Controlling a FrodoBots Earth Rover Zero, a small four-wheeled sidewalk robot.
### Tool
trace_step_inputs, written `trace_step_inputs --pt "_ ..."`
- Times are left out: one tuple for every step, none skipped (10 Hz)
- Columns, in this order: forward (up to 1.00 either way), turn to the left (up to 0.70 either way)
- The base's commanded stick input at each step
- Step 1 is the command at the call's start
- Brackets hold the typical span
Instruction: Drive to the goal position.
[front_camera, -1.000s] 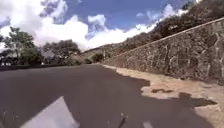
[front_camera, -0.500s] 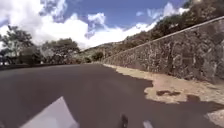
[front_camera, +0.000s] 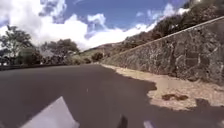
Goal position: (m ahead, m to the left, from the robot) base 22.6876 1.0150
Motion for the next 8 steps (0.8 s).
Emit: trace_step_inputs --pt "0.45 0.00" --pt "0.45 0.00" --pt "0.45 0.00" --pt "0.45 0.00" --pt "0.45 0.00" --pt "0.45 0.00" --pt "0.45 0.00" --pt "0.45 0.00"
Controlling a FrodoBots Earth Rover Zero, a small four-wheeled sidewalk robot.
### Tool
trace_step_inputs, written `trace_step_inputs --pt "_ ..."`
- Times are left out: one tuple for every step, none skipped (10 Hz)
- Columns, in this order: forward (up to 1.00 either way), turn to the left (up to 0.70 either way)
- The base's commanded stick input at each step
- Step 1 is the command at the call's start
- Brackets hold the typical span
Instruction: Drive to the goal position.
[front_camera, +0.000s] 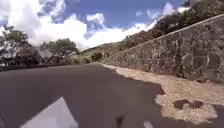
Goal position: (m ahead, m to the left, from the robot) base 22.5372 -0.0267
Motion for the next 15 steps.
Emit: trace_step_inputs --pt "0.45 0.27" --pt "0.45 0.27" --pt "0.45 0.27" --pt "0.45 0.27" --pt "0.45 0.27" --pt "0.45 0.00" --pt "0.45 0.00" --pt "0.45 0.00" --pt "0.45 0.00" --pt "0.45 0.00" --pt "0.45 0.00" --pt "0.45 0.00" --pt "0.45 0.00" --pt "0.45 0.00" --pt "0.45 0.00"
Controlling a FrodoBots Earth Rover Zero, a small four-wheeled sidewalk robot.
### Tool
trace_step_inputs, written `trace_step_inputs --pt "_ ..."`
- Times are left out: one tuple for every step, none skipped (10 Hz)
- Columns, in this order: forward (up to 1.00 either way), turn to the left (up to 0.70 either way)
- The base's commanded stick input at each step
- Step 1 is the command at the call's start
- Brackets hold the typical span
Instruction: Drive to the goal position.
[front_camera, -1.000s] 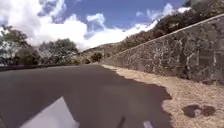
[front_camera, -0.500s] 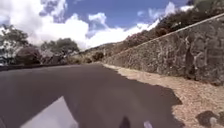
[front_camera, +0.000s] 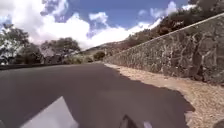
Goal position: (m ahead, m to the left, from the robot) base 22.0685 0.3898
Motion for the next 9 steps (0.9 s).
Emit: trace_step_inputs --pt "0.45 0.00" --pt "0.45 0.00" --pt "0.45 0.00" --pt "0.45 0.00" --pt "0.45 0.00" --pt "0.45 0.00" --pt "0.45 0.00" --pt "0.45 0.00" --pt "0.45 0.00"
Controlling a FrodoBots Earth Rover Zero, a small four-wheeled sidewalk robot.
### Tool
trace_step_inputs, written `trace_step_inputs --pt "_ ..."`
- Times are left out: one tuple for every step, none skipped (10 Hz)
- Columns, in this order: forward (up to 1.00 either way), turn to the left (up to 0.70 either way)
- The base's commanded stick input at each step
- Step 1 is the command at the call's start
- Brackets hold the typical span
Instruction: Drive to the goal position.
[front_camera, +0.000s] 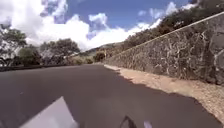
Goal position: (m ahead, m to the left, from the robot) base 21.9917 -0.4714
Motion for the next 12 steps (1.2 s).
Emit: trace_step_inputs --pt "0.45 0.00" --pt "0.45 0.00" --pt "0.45 0.27" --pt "0.45 0.27" --pt "0.45 0.27" --pt "0.45 0.21" --pt "0.45 0.11" --pt "0.45 0.01" --pt "0.45 0.00" --pt "0.45 0.00" --pt "0.45 0.00" --pt "0.45 0.00"
